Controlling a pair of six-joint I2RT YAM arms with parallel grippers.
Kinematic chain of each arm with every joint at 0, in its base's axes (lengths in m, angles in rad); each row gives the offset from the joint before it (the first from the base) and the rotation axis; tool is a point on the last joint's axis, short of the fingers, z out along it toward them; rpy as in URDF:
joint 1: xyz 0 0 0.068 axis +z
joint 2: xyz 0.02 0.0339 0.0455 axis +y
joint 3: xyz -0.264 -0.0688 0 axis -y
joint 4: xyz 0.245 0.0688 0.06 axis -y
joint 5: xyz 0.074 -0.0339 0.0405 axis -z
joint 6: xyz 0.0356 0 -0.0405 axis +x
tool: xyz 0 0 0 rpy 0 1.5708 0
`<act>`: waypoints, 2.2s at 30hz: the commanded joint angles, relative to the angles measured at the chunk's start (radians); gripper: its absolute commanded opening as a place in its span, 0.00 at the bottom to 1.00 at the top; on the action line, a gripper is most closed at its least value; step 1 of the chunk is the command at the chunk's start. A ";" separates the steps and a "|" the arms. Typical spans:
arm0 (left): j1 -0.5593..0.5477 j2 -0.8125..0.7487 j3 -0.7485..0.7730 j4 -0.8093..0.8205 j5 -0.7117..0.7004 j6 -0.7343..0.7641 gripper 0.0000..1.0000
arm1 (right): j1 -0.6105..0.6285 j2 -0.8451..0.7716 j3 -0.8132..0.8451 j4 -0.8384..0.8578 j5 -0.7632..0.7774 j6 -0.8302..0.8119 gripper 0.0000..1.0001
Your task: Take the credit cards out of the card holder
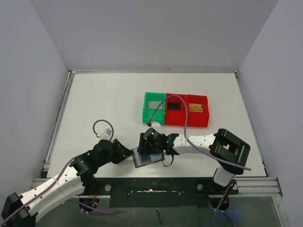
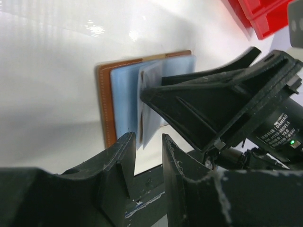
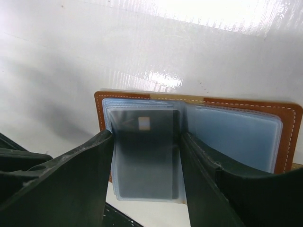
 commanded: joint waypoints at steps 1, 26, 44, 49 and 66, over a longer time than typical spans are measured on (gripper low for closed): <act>-0.002 0.067 -0.005 0.224 0.111 0.052 0.28 | -0.021 0.006 -0.066 0.056 -0.068 0.020 0.51; -0.002 -0.011 0.102 -0.161 -0.134 -0.051 0.28 | 0.049 0.051 0.186 -0.221 0.072 -0.092 0.72; 0.000 -0.089 0.185 -0.272 -0.198 -0.032 0.30 | 0.104 0.272 0.416 -0.450 0.146 -0.167 0.69; 0.000 -0.106 0.169 -0.264 -0.186 -0.031 0.30 | 0.099 0.240 0.351 -0.399 0.120 -0.149 0.58; -0.002 0.138 0.046 0.183 0.139 0.095 0.30 | -0.046 0.034 -0.054 0.106 -0.166 -0.028 0.53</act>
